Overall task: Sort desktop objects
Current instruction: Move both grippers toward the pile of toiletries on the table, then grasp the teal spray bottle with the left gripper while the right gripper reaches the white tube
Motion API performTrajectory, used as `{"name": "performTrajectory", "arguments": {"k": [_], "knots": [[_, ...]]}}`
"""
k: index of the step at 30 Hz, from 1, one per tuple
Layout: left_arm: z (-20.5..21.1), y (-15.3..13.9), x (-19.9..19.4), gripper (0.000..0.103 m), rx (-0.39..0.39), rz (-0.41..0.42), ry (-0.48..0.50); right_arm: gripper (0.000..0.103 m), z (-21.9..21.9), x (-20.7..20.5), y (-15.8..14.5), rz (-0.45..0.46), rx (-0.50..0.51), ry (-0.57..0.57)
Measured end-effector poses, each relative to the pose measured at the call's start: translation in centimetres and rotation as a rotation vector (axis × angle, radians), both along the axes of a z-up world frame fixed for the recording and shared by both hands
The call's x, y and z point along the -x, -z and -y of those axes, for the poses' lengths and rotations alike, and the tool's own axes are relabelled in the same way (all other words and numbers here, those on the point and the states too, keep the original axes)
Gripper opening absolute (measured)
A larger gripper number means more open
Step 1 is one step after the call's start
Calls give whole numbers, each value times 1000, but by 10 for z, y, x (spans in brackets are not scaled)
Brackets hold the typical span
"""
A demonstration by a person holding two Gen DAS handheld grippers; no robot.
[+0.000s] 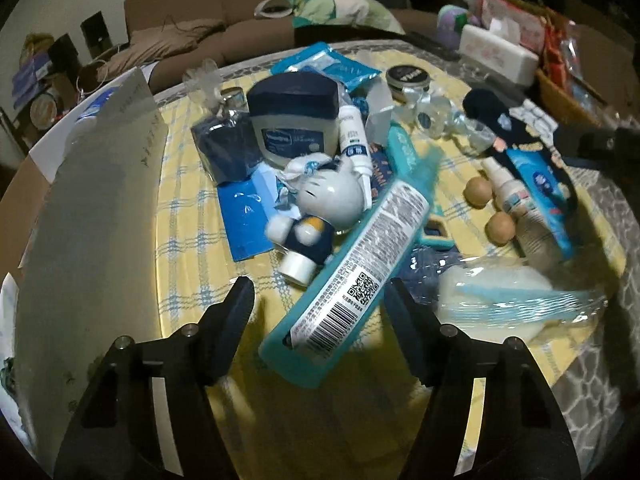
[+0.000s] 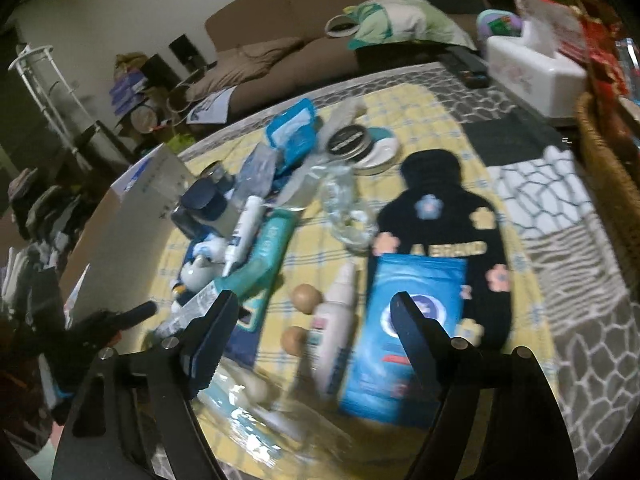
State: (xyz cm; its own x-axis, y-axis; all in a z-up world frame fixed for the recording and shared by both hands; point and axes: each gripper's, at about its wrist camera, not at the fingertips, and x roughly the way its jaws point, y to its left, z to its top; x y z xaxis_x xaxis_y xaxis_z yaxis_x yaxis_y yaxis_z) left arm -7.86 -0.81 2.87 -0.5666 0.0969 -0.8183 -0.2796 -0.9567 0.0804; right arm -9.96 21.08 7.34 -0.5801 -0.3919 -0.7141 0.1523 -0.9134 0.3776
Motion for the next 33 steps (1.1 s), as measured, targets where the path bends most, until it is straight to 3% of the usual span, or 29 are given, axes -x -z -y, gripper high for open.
{"name": "performTrajectory", "arguments": {"k": [4,8,12,16,20,22,24,28,33], "knots": [[-2,18,7,60,-8,68,20,81,9,13,5,26,68,-27],[1,18,16,60,-54,83,-3,75,19,28,8,36,104,-35],[-4,18,23,61,-44,79,21,75,33,38,13,54,99,-61],[0,17,21,49,-92,100,11,75,44,41,15,66,82,-87],[13,13,9,34,-261,174,-24,75,49,42,9,66,92,-108],[19,13,-1,32,-314,205,-57,75,51,42,6,67,99,-115],[20,12,-12,32,-334,230,-61,75,56,41,8,85,103,-133],[13,13,-18,33,-294,228,-42,75,74,38,15,116,85,-196],[4,12,-5,45,-288,202,-50,74,87,34,22,142,109,-225]]}}
